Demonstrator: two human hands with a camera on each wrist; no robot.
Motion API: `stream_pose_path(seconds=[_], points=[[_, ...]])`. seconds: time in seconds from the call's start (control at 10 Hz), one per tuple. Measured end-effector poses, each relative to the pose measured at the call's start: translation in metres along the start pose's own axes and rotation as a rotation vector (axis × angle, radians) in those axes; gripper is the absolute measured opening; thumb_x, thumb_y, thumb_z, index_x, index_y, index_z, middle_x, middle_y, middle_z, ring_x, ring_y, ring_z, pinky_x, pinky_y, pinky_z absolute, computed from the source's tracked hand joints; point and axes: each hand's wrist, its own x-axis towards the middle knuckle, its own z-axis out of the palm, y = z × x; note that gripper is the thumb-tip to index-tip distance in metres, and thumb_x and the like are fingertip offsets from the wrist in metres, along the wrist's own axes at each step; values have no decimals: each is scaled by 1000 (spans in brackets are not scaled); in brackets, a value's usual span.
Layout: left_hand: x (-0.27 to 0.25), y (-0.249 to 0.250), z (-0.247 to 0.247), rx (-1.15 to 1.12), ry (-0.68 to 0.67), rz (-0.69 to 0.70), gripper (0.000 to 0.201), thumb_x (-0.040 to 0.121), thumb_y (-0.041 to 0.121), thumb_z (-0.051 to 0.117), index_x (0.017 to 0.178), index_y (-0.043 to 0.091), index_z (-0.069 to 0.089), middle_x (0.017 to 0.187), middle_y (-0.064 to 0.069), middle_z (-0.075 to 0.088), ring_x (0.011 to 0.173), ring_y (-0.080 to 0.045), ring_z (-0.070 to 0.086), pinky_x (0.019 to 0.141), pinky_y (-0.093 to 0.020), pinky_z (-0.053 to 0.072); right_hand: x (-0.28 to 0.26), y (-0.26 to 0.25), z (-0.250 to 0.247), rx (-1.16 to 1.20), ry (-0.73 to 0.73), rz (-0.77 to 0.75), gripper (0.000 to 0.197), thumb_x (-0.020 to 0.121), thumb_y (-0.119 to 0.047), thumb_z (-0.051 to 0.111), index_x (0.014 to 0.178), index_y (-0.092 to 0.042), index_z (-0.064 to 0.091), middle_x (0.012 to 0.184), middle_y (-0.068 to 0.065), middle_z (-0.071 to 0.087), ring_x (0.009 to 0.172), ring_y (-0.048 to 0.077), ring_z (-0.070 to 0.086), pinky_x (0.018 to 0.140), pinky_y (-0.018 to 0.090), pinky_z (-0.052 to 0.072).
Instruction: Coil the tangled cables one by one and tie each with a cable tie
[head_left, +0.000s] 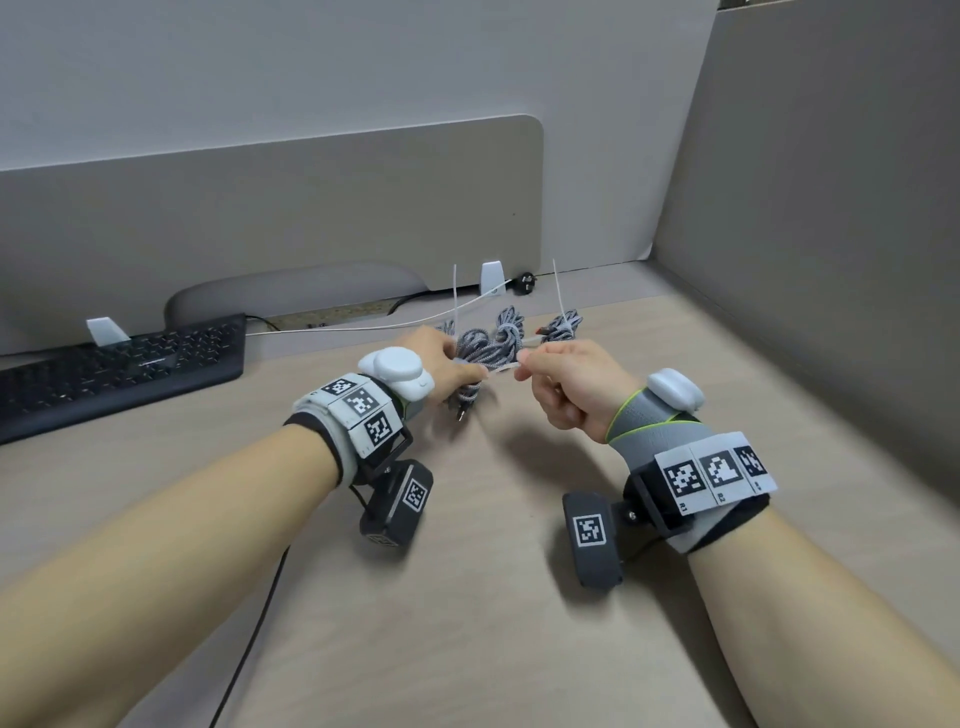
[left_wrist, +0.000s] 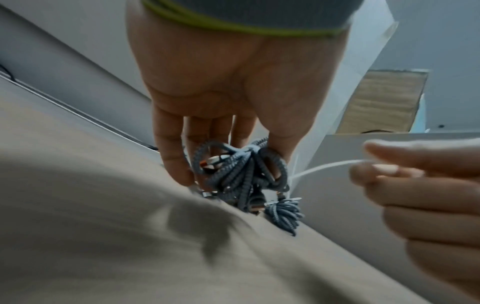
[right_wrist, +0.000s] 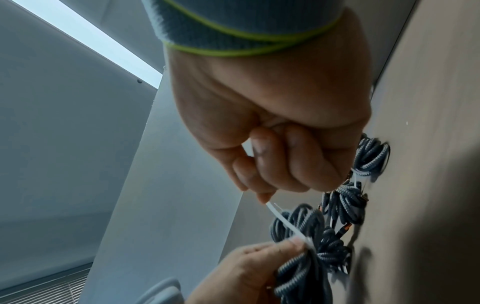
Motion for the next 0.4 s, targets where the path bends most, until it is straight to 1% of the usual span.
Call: stream_pose_path(seconds=[0.1, 0.2, 0.3, 0.4], points=[[3, -2, 1, 81, -45, -10, 47, 71, 56, 72, 59, 17, 48, 63, -11, 56, 60, -25, 49, 54, -26, 34, 1, 0, -7, 8, 2, 24, 30, 98, -24, 52, 73, -9, 47, 37, 0, 34, 31, 9, 17, 45, 11, 16], [5, -1, 2, 152, -75, 21, 35, 79, 53, 68, 75, 19, 63, 75, -1, 66, 74, -24, 62, 63, -27, 44, 3, 0, -11, 11, -1, 22, 32, 98, -28, 53, 72, -11, 47, 39, 0, 34, 32, 9, 17, 44, 11, 17], [3, -1, 2, 153, -94, 3, 35, 81, 56, 65, 85, 21, 68, 83, 3, 70, 81, -21, 67, 80, -32, 54, 3, 1, -10, 25, 2, 21, 31, 97, -28, 54, 72, -11, 48, 40, 1, 35, 33, 10, 18, 45, 12, 16], [-2, -1, -5, 64, -6, 42, 33, 83, 51, 65, 87, 19, 69, 86, 3, 71, 84, -22, 68, 83, -36, 54, 3, -4, -3, 61, -4, 1, 31, 97, -29, 54, 72, -12, 48, 43, 2, 37, 34, 10, 19, 45, 13, 16]])
